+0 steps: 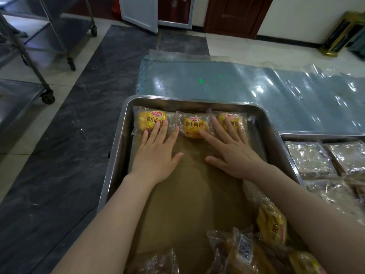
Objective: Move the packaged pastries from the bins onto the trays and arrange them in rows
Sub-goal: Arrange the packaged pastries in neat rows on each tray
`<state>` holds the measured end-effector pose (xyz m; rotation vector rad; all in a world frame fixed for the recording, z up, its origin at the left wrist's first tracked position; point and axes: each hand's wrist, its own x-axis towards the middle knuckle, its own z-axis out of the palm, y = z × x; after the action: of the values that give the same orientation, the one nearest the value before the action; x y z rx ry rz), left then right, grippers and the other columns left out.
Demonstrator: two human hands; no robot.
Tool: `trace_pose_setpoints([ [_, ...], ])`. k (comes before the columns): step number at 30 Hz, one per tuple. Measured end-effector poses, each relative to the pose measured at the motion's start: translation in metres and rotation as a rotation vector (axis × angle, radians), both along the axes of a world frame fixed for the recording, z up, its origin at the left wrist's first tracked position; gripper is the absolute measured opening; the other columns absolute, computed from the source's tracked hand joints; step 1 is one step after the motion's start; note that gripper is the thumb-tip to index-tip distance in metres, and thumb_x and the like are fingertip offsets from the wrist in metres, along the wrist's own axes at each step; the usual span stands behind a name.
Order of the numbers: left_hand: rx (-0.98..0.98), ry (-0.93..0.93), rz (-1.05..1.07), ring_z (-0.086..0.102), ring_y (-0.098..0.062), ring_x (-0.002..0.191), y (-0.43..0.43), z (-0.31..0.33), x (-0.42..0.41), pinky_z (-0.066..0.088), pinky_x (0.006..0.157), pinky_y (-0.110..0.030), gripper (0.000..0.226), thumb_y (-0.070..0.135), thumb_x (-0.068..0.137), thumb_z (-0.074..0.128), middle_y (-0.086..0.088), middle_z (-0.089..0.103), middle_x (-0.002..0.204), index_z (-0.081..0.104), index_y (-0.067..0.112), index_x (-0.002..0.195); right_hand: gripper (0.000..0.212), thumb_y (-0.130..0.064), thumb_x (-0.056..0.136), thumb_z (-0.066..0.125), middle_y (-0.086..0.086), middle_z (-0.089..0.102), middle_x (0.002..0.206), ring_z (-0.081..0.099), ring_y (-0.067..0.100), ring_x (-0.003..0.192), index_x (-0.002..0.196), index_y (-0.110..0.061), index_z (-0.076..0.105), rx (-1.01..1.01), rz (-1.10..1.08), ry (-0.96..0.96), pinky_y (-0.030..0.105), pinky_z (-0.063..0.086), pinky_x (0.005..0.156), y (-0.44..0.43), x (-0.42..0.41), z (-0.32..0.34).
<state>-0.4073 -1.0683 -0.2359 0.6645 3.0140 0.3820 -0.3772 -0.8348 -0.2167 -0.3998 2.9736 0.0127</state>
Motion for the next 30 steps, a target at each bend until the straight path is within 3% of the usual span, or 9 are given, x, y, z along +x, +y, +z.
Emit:
trace_pose_setpoints([
  [8,0.023,0.020,0.004,-0.017,-0.018,0.141,0.002,-0.003,-0.003,-0.012,0.110,-0.041,0.072,0.057,0.090,0.032,-0.001,-0.014,0.156,-0.008,0.035,0.146,0.069,-0.076,0.078,0.012,-0.012,-0.021,0.156,-0.033,0.022,0.138,0.136,-0.060,-0.022,-0.001,-0.068,-0.021,0.056,-0.012,0.113,0.010,-0.004,-0.004],
  [13,0.034,0.074,0.023,-0.015,-0.021,0.142,0.001,0.002,-0.001,-0.012,0.110,-0.046,0.069,0.055,0.091,0.033,0.000,-0.006,0.157,-0.001,0.034,0.147,0.071,-0.070,0.085,0.033,-0.011,-0.010,0.159,-0.022,0.023,0.142,0.140,-0.059,-0.011,-0.005,-0.068,0.024,0.057,-0.010,0.113,0.010,-0.006,-0.001],
  [17,0.093,0.057,-0.005,-0.015,-0.018,0.142,-0.001,0.014,0.011,-0.012,0.112,-0.044,0.065,0.046,0.093,0.036,0.002,-0.005,0.157,0.004,0.033,0.148,0.072,-0.058,0.088,0.046,-0.011,-0.007,0.159,-0.016,0.018,0.144,0.144,-0.055,0.000,-0.187,-0.117,0.023,0.046,-0.008,0.111,0.001,0.014,0.013],
  [20,0.230,0.018,-0.027,-0.014,-0.009,0.141,-0.010,0.027,0.032,-0.012,0.112,-0.037,0.065,0.026,0.091,0.044,0.008,0.001,0.157,0.012,0.033,0.147,0.063,-0.047,0.088,0.054,-0.010,0.018,0.155,0.014,0.018,0.143,0.143,-0.047,0.024,-0.409,-0.172,-0.015,0.042,0.018,0.112,0.003,0.049,0.033],
  [23,0.366,-0.059,-0.004,-0.007,0.000,0.139,-0.025,0.038,0.067,-0.006,0.113,-0.031,0.065,0.015,0.088,0.048,0.011,0.010,0.155,0.022,0.033,0.145,0.042,-0.035,0.089,0.058,-0.016,0.043,0.133,0.044,0.011,0.124,0.130,-0.039,0.048,-0.455,-0.182,-0.081,0.028,0.035,0.101,0.023,0.094,0.046],
  [26,0.414,-0.161,0.022,0.003,0.001,0.138,-0.040,0.043,0.108,0.006,0.117,-0.034,0.062,0.011,0.089,0.050,0.013,0.019,0.153,0.029,0.033,0.143,0.038,-0.027,0.088,0.064,-0.018,0.047,0.123,0.052,0.007,0.111,0.121,-0.040,0.052,-0.447,-0.222,-0.132,0.024,0.040,0.091,0.042,0.143,0.052],
  [30,0.438,-0.251,0.030,0.026,0.000,0.133,-0.057,0.050,0.150,0.024,0.111,-0.029,0.057,0.012,0.091,0.052,0.019,0.030,0.144,0.036,0.035,0.140,0.043,-0.025,0.086,0.066,-0.016,0.048,0.126,0.051,0.004,0.102,0.120,-0.045,0.049,-0.468,-0.312,-0.147,0.020,0.037,0.083,0.046,0.186,0.050],
])
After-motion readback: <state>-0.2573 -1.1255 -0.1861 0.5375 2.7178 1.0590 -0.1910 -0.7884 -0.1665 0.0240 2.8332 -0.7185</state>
